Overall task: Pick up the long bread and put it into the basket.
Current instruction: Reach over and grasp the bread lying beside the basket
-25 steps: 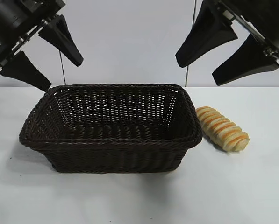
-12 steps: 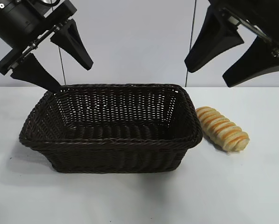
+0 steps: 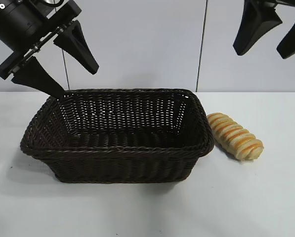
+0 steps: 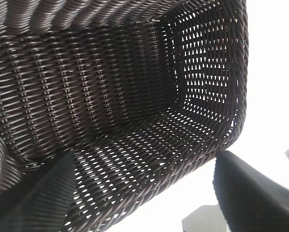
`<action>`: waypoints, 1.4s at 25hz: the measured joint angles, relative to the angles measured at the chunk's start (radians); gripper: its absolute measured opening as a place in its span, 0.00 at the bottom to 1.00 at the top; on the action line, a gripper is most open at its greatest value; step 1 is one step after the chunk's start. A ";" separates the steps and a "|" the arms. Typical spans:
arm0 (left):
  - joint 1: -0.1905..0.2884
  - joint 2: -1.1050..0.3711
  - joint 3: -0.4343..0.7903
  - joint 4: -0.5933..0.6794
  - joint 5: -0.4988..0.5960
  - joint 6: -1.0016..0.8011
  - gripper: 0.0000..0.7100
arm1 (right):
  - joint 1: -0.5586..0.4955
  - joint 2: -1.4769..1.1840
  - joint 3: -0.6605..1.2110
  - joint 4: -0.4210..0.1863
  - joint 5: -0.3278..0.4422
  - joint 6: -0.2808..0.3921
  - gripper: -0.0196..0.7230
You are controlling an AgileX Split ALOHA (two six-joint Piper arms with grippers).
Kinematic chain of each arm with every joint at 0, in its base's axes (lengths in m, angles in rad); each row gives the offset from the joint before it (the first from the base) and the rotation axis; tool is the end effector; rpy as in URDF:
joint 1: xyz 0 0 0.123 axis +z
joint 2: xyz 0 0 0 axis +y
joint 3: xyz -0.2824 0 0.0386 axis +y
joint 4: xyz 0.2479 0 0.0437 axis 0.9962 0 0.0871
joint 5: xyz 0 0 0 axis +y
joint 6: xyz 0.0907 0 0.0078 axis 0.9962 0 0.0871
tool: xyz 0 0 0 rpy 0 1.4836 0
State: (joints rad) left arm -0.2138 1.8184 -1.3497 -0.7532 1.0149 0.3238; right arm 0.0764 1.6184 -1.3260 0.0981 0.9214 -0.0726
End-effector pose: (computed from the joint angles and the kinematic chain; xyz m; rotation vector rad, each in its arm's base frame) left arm 0.3513 -0.1304 0.2441 0.2540 2.7723 -0.9559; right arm 0.3395 0.0331 0.2917 -0.1445 2.6914 0.1246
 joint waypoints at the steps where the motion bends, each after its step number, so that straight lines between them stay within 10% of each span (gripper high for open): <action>1: 0.000 0.000 0.000 0.000 -0.001 0.000 0.80 | -0.011 0.020 -0.010 -0.002 0.000 -0.002 0.78; 35: 0.000 0.000 0.000 0.000 -0.019 0.000 0.80 | -0.020 0.475 -0.053 0.202 -0.187 -0.285 0.75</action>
State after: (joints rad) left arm -0.2138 1.8184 -1.3497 -0.7532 0.9961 0.3238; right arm 0.0564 2.0931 -1.3795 0.3000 0.7346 -0.3575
